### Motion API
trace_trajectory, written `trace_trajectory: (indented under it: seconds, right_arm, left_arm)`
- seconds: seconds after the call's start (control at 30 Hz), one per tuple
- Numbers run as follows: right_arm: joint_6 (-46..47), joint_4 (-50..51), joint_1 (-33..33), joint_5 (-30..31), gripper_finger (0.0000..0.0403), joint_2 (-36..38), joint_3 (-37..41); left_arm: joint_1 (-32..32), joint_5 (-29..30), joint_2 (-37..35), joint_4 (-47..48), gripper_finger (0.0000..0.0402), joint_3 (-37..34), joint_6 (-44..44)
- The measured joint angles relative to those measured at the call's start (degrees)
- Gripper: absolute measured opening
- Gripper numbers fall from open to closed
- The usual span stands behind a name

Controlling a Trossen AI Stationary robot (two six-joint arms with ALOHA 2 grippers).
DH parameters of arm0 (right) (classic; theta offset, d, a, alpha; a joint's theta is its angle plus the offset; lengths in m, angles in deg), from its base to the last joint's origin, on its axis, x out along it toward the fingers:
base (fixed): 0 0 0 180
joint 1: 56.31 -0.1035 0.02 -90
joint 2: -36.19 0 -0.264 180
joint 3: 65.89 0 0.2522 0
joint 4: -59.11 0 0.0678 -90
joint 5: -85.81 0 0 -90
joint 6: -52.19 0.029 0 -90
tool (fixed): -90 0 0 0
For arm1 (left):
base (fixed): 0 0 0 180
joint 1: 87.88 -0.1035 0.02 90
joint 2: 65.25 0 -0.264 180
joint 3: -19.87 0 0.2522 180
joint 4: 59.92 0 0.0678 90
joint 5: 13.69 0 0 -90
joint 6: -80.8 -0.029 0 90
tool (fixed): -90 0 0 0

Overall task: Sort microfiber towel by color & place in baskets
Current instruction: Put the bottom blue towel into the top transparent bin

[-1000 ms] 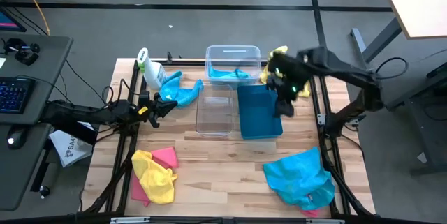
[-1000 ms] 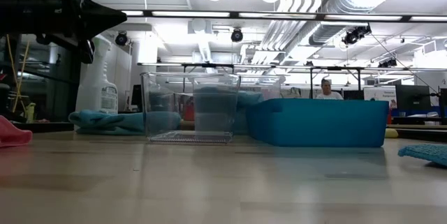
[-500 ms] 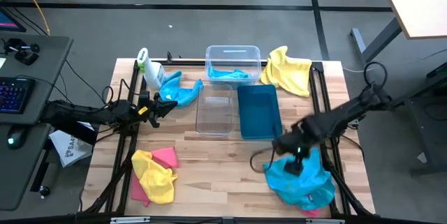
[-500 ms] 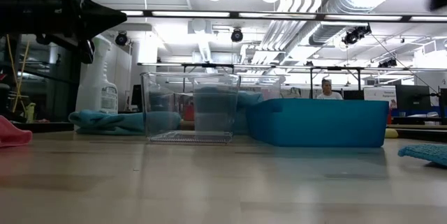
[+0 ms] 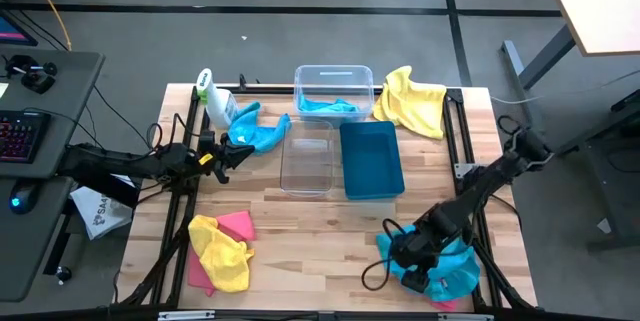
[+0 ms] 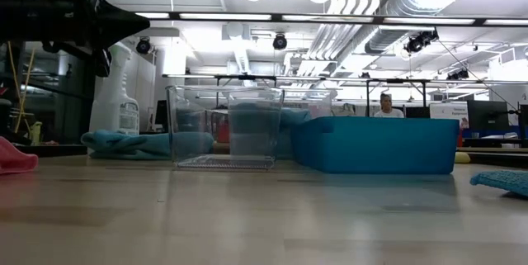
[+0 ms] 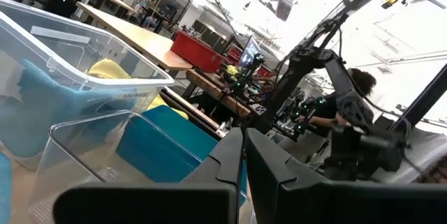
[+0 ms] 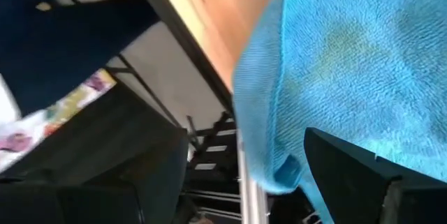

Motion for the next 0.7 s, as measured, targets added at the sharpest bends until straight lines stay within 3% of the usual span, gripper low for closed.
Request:
trace_trajectory:
  seconds: [0.3,0.4,0.57,0.6,0.7]
  right_arm:
    - [-1.45,-0.34,-1.57,2.41,0.0268,-4.74,-0.03]
    - [-1.97,-0.96,-1.67,2.54,0.0215,-4.7,-0.04]
    - [-3.77,-1.9,-1.7,1.55,0.0037,-4.66,-0.04]
    - [-4.62,-2.46,-1.69,0.91,0.002,-4.58,-0.04]
    - [-7.03,-2.24,-1.33,-0.61,0.002,-2.6,-0.56]
  left_arm:
    - [0.0,0.0,0.0,0.0,0.0007,0.0,0.02]
    - [-0.01,0.0,0.02,0.0,0.0007,0.0,0.0]
    - [0.0,0.0,0.01,0.0,0.0007,0.0,0.0]
    - [-0.02,0.0,0.0,0.0,0.0007,0.0,0.0]
    - [-0.01,0.0,0.0,-0.02,0.0007,0.0,0.01]
